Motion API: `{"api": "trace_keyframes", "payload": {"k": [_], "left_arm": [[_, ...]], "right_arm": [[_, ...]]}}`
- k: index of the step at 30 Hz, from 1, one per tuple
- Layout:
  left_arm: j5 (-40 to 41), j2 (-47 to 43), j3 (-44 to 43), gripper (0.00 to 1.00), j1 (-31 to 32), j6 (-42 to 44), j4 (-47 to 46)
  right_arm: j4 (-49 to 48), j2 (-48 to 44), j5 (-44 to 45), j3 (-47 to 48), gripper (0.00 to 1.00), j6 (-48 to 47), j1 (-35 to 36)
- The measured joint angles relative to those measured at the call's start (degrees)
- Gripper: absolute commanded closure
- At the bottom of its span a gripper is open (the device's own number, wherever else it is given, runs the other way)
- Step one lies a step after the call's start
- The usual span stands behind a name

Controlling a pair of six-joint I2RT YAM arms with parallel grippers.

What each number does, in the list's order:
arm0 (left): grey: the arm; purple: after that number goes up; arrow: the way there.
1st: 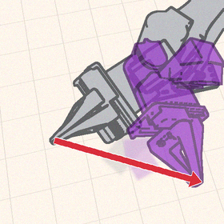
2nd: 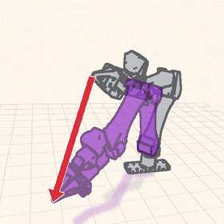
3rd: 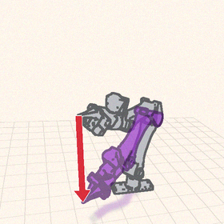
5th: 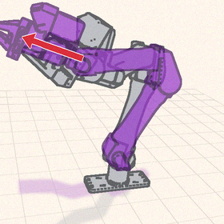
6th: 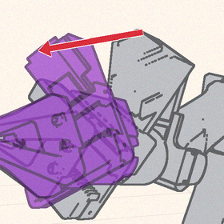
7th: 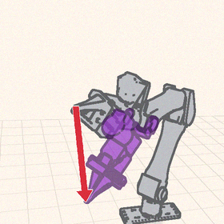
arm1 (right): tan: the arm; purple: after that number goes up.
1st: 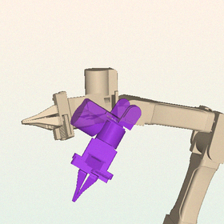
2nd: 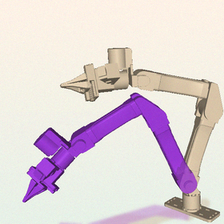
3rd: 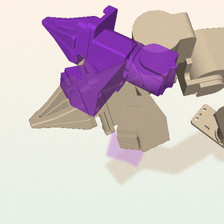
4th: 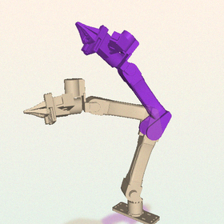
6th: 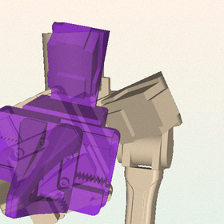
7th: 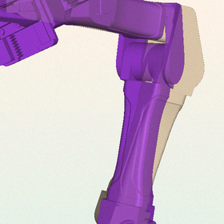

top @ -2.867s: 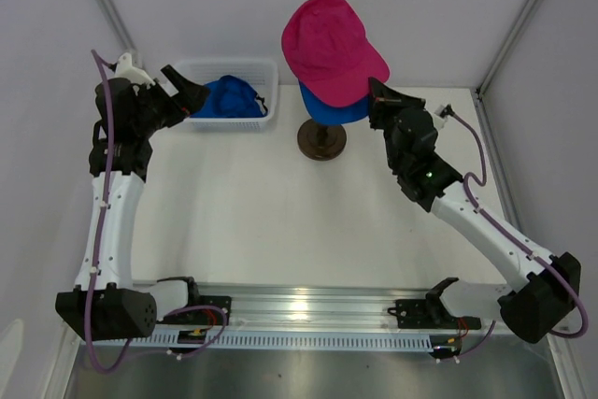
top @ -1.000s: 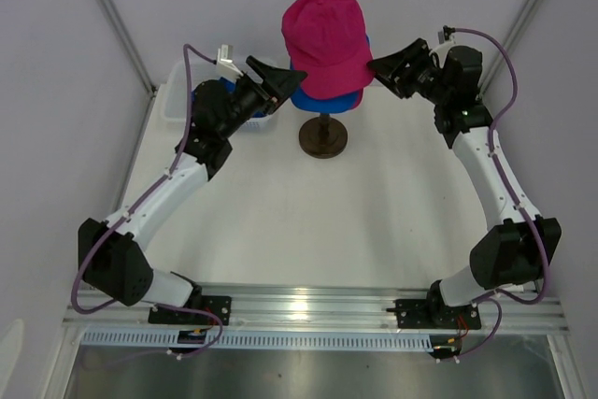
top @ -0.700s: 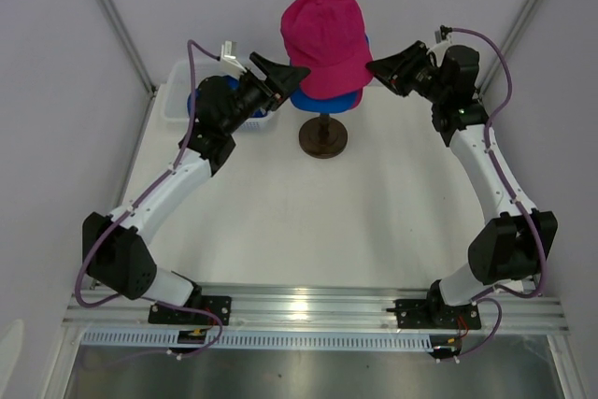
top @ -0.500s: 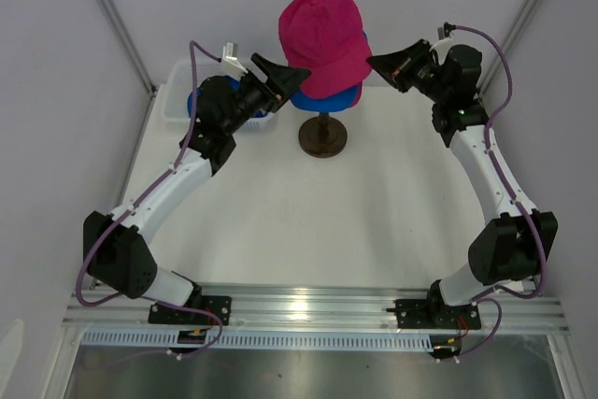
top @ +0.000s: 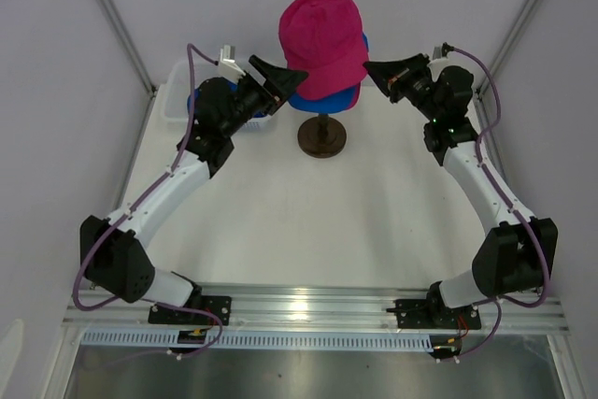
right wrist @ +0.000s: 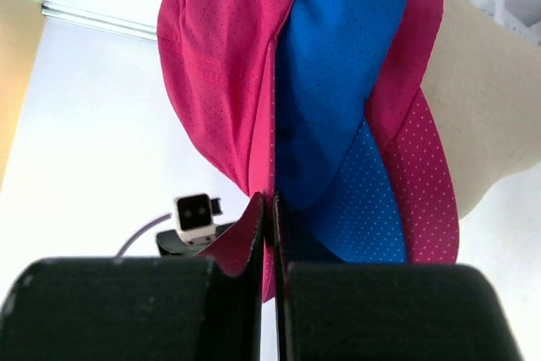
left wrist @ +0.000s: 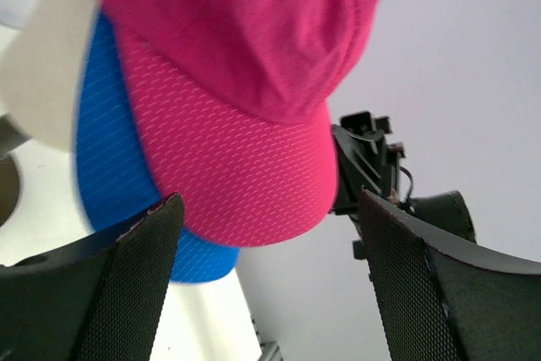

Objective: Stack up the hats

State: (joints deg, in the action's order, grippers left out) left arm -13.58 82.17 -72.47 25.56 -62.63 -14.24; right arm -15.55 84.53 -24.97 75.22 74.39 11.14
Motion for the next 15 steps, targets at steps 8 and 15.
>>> {"api": "trace_keyframes", "payload": {"k": [8,15], "left_arm": [[5.86,-6.21,3.93,0.1,-0.37,0.76,2.64],[3.93,-4.22,3.52,0.14,-0.96,-1.03,-1.38]], "right_arm": [[-5.22,-0.79,3.91,-3.17,1.0,7.43,1.05],[-8.85,-0.79,6.75,-4.13,1.0,11.02,2.89]]}}
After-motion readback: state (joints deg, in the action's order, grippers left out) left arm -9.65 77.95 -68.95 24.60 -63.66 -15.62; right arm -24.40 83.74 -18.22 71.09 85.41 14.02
